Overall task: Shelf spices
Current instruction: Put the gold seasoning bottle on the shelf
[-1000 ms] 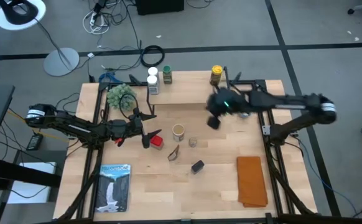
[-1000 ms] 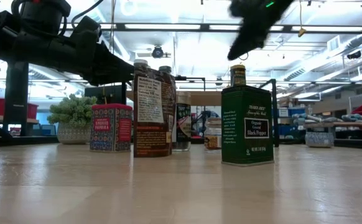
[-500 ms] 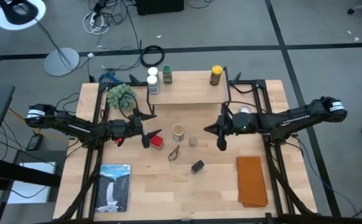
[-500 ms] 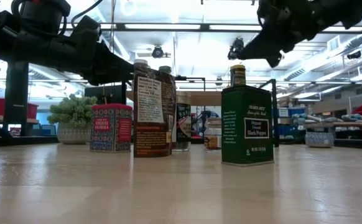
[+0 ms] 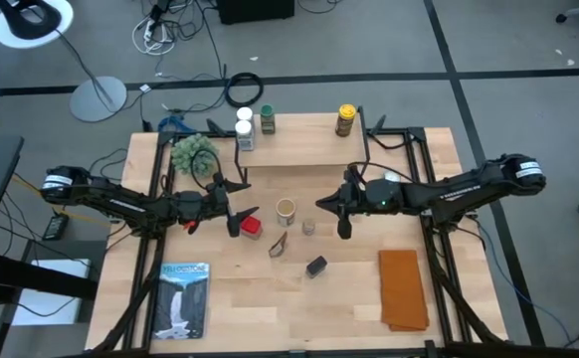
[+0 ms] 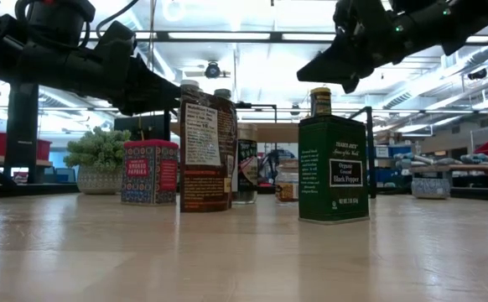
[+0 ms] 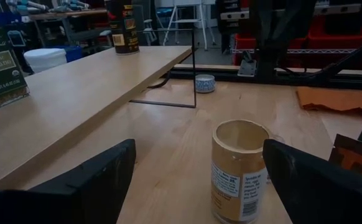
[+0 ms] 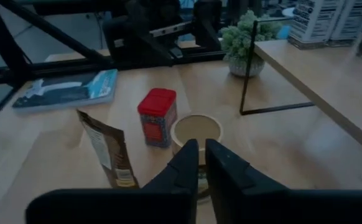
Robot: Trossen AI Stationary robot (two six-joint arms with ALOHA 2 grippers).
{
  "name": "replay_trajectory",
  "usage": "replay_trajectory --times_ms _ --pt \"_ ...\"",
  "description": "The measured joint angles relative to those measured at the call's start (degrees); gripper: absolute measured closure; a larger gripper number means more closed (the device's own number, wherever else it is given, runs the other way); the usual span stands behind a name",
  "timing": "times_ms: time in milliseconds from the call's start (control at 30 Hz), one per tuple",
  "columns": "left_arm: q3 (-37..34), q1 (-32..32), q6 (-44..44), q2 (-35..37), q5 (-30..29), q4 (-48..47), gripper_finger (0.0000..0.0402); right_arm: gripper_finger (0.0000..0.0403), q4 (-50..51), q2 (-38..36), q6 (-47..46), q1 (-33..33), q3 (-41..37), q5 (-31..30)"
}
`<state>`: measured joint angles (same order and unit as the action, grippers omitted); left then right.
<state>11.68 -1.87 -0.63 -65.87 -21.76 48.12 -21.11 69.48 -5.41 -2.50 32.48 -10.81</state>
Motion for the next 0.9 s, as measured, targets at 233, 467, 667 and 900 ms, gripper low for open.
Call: replay_trajectory --times_ms 233,467,667,900 --pt "0.0 0.0 -0.02 0.02 0.0 -0.1 0.0044 0.028 1.41 1.67 2.77 1.95 2.44 1.72" --pt "0.0 0.0 -1.31 0.0 0.0 -0.2 0.0044 0.0143 2.2 2.26 7.04 2.78 4.48 2.36" --pt "0.0 0.0 -1.33 0.0 0.0 -0.28 0.0044 0.0047 2.59 6.51 13.23 2.73 8.15 6.33" --pt "0.0 0.0 -1.35 0.0 2.17 -0.28 0.0044 0.003 15.64 17.59 19.75 3.38 22.06 13.57"
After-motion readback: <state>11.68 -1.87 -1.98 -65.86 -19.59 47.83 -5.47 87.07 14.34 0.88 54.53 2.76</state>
